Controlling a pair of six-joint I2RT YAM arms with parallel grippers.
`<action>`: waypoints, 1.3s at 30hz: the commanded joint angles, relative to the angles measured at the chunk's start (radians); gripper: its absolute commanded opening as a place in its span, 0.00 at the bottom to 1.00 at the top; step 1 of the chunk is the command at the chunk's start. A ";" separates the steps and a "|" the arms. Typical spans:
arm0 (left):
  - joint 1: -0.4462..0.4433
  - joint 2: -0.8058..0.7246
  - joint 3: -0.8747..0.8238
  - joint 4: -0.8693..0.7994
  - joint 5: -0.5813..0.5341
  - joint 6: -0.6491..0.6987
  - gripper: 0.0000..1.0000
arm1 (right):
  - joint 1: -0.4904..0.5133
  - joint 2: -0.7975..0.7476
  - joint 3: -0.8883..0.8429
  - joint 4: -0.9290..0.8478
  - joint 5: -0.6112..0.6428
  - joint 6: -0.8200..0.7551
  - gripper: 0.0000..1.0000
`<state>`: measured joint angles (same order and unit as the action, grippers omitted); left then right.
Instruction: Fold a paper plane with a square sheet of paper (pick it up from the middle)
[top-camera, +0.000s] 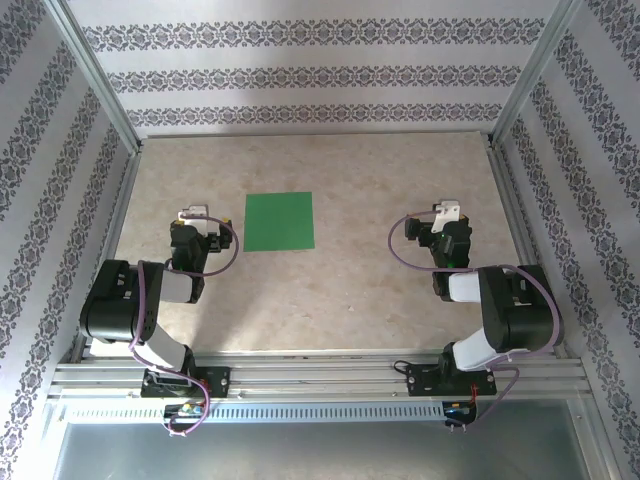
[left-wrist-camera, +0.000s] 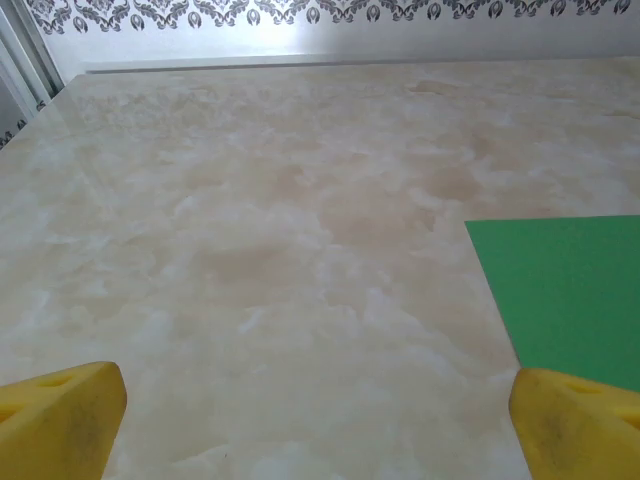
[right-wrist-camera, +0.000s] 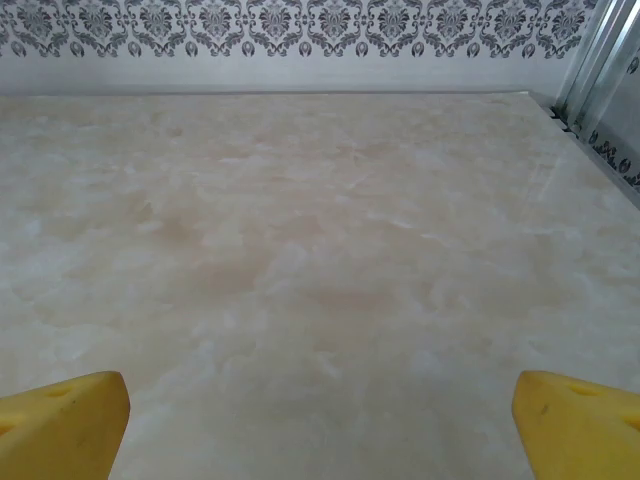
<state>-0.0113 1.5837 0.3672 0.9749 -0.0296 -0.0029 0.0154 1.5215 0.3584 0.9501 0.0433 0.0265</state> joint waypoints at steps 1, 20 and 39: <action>0.002 0.011 0.019 -0.018 0.010 0.009 0.99 | 0.000 0.009 0.016 0.003 -0.006 0.004 0.98; 0.004 0.011 0.021 -0.021 0.016 0.006 0.99 | -0.002 0.009 0.017 -0.001 -0.013 0.009 0.98; 0.002 -0.179 -0.068 -0.012 -0.071 -0.018 0.99 | 0.027 -0.225 0.028 -0.199 0.057 -0.010 0.98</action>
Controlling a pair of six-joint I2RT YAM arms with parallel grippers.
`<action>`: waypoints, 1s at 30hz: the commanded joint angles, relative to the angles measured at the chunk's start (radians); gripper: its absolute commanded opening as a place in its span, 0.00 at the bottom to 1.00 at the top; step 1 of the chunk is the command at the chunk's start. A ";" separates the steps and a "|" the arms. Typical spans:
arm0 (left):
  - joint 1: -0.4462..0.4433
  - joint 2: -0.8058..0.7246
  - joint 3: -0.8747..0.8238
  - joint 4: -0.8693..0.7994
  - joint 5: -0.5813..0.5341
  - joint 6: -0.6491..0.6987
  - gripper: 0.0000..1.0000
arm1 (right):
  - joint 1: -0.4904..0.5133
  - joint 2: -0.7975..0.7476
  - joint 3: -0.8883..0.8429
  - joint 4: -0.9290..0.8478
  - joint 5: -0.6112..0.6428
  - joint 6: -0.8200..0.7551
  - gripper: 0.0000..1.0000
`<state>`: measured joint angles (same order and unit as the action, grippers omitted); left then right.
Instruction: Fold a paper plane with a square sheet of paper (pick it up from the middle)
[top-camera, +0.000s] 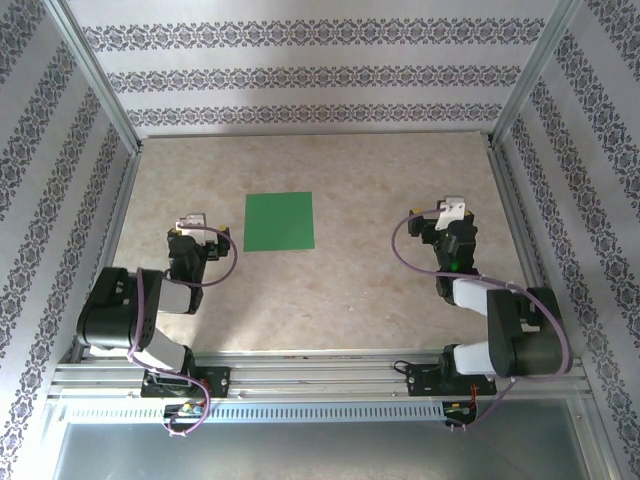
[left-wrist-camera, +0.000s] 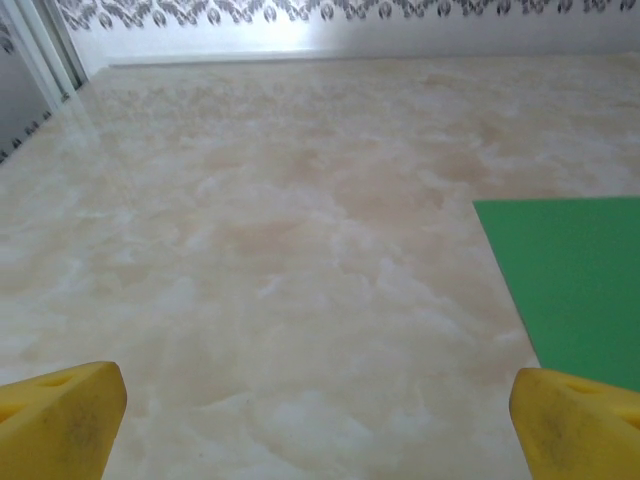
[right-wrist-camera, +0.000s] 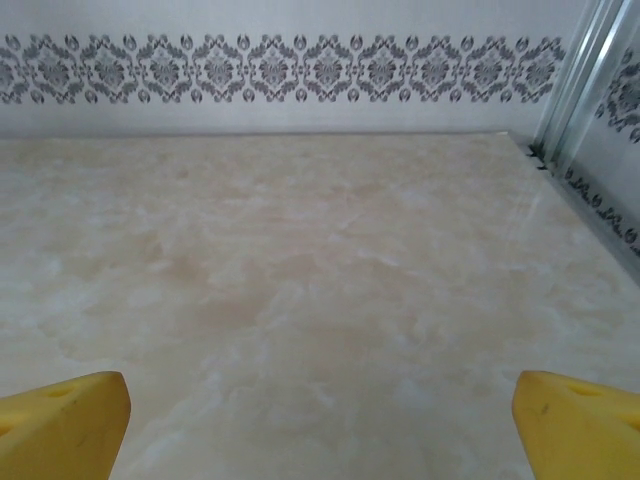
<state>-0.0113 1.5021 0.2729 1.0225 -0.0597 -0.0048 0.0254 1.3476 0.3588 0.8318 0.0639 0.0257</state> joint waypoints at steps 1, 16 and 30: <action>0.002 -0.136 0.042 -0.120 -0.058 -0.021 0.99 | 0.023 -0.078 0.044 -0.140 0.054 -0.001 0.98; 0.001 -0.303 0.626 -1.233 0.182 -0.419 0.99 | 0.015 -0.091 0.528 -1.077 -0.266 0.435 0.98; -0.189 0.137 0.909 -1.416 0.297 -0.589 1.00 | 0.017 0.174 0.682 -1.038 -0.503 0.671 0.98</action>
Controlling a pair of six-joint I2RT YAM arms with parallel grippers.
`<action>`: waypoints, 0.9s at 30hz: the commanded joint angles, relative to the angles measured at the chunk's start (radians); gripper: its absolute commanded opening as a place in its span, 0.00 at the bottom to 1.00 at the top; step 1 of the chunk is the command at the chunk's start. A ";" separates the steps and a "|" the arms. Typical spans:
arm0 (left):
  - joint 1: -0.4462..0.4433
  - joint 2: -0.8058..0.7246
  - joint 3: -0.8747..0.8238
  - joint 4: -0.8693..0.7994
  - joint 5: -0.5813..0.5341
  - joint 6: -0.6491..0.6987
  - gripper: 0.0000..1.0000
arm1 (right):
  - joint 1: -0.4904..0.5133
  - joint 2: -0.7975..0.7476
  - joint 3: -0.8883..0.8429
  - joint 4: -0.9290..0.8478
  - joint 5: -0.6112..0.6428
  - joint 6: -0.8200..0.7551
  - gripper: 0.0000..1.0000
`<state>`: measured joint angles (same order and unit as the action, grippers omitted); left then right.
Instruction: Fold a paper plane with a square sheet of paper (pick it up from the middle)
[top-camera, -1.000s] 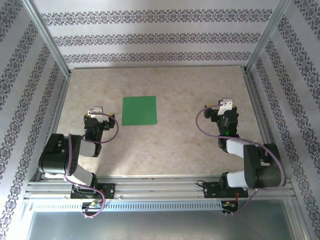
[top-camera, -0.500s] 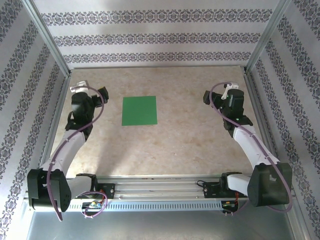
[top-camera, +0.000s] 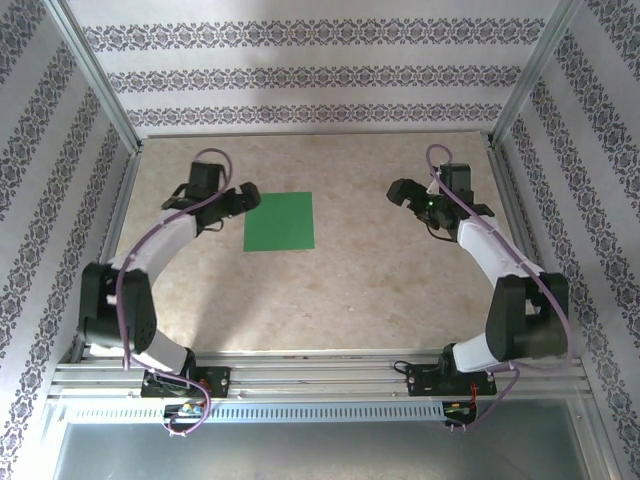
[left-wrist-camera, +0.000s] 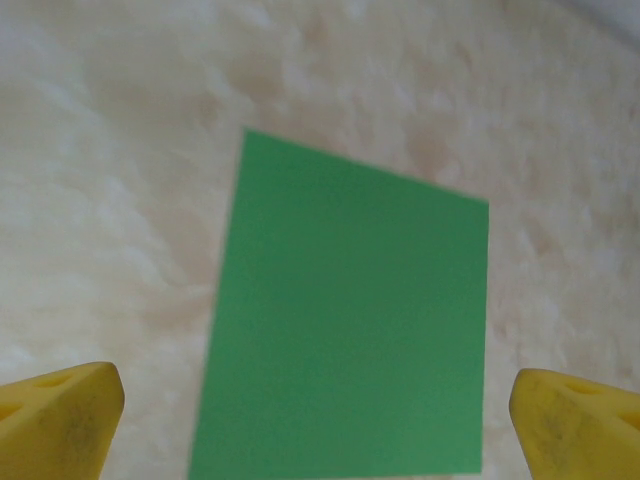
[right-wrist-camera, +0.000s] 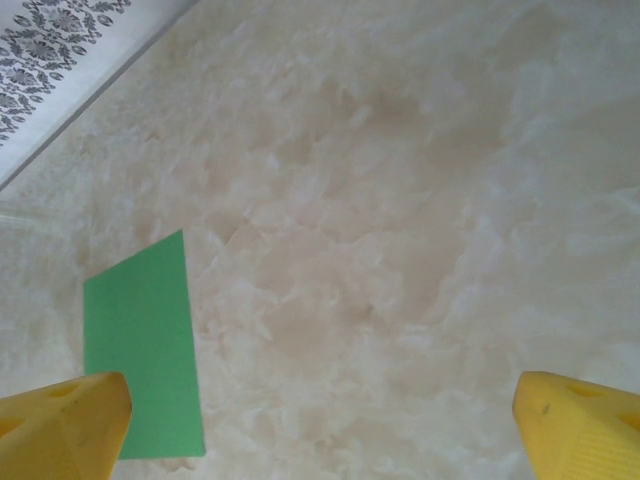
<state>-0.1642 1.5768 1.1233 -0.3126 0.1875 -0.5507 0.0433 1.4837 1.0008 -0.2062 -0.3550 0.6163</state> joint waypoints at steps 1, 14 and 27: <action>-0.049 0.099 0.075 -0.069 0.074 -0.050 1.00 | 0.001 0.059 0.057 -0.001 -0.119 0.079 0.98; -0.128 0.462 0.347 -0.094 0.053 -0.085 0.99 | 0.054 0.142 0.089 0.031 -0.130 0.091 0.98; -0.170 0.438 0.211 -0.251 0.043 -0.046 0.99 | 0.079 0.161 0.090 0.038 -0.098 0.102 0.98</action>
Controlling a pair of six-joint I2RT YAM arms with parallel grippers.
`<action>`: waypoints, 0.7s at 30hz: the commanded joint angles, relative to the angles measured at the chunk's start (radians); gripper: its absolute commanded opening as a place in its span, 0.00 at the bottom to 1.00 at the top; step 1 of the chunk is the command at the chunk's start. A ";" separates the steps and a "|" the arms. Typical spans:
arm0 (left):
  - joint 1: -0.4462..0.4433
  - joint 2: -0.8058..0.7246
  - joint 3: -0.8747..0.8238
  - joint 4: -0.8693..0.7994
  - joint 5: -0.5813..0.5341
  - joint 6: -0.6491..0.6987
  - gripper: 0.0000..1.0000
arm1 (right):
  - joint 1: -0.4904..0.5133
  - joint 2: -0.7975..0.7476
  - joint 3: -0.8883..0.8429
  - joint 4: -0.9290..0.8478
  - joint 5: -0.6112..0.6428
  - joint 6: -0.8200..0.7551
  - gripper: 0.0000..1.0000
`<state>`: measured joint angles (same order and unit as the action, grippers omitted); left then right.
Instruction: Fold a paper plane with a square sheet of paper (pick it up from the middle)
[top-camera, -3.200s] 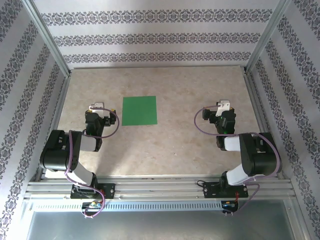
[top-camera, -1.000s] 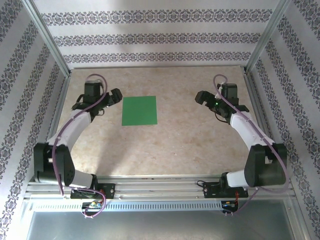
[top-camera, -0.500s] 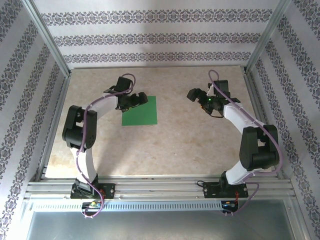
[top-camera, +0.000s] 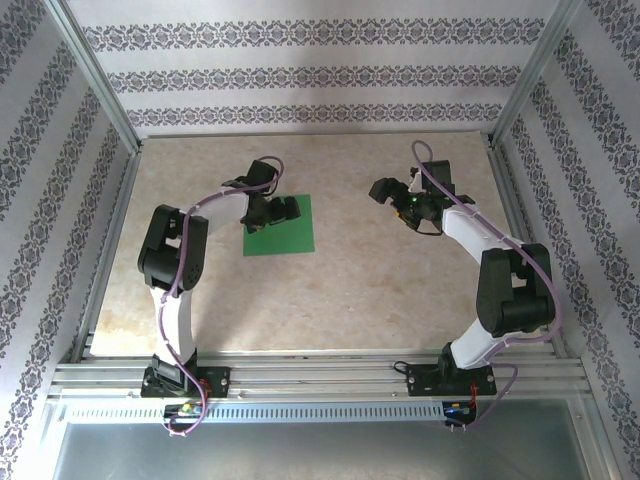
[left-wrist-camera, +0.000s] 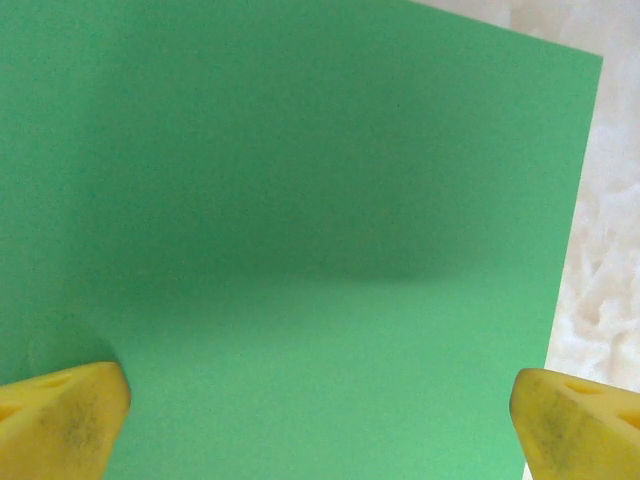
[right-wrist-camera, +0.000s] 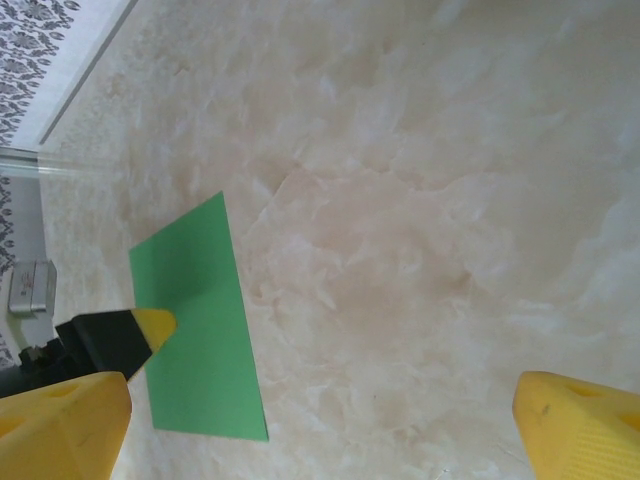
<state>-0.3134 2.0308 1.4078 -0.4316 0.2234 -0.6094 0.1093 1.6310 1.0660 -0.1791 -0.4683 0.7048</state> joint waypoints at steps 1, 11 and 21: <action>-0.025 -0.029 -0.096 -0.147 0.008 0.019 0.99 | 0.013 0.011 0.025 0.012 0.018 0.013 0.98; -0.131 -0.175 -0.289 -0.275 -0.059 0.031 0.98 | 0.018 0.000 0.016 0.012 0.085 0.008 0.98; -0.183 -0.166 -0.068 -0.506 -0.185 0.180 0.99 | 0.018 0.009 0.022 0.021 0.055 -0.010 0.98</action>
<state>-0.4854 1.8412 1.3140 -0.7959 0.0944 -0.5011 0.1162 1.6337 1.0660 -0.1749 -0.4057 0.7044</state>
